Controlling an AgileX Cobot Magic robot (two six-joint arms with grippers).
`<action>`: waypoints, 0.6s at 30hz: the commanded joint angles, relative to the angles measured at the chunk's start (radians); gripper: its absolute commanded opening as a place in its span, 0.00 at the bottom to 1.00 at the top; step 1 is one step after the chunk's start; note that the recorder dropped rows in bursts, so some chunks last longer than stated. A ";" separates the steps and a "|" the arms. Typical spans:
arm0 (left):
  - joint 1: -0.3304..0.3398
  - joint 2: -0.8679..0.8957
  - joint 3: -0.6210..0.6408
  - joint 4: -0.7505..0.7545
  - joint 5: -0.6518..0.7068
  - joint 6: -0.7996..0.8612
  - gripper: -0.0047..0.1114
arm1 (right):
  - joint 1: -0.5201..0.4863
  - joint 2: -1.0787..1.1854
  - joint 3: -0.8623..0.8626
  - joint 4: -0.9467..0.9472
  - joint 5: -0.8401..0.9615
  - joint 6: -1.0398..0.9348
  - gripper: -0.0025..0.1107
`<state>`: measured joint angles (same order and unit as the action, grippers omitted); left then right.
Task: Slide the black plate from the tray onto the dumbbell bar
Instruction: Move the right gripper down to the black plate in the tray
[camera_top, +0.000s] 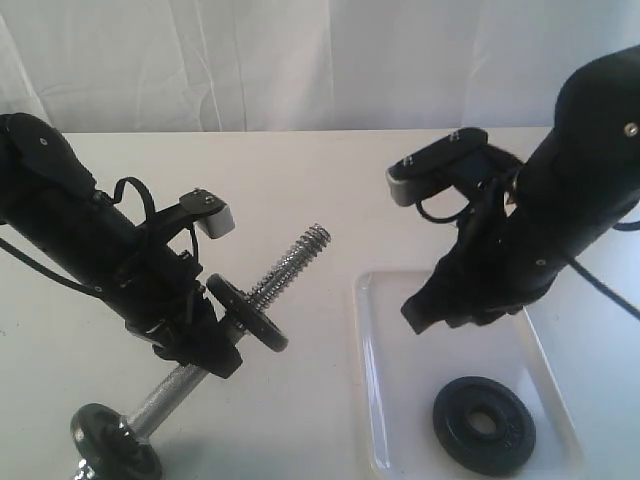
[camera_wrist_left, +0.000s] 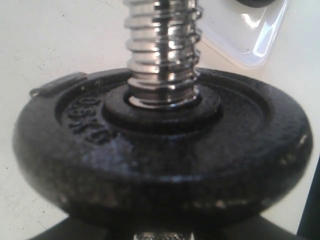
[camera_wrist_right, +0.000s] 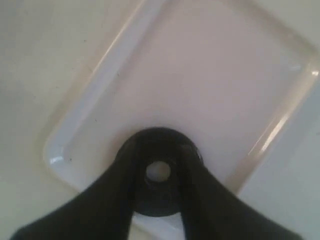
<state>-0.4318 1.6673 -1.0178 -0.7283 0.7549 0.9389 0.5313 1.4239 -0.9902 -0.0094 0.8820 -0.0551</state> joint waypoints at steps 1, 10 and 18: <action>-0.001 -0.054 -0.020 -0.129 0.090 0.000 0.04 | 0.006 0.060 0.042 -0.028 0.009 0.010 0.68; -0.001 -0.054 -0.020 -0.129 0.090 0.000 0.04 | 0.006 0.165 0.100 -0.095 0.013 0.097 0.95; -0.001 -0.054 -0.020 -0.129 0.092 0.000 0.04 | 0.006 0.267 0.144 -0.095 -0.033 0.199 0.95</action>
<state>-0.4318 1.6673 -1.0178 -0.7283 0.7549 0.9389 0.5360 1.6739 -0.8521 -0.0946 0.8668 0.1259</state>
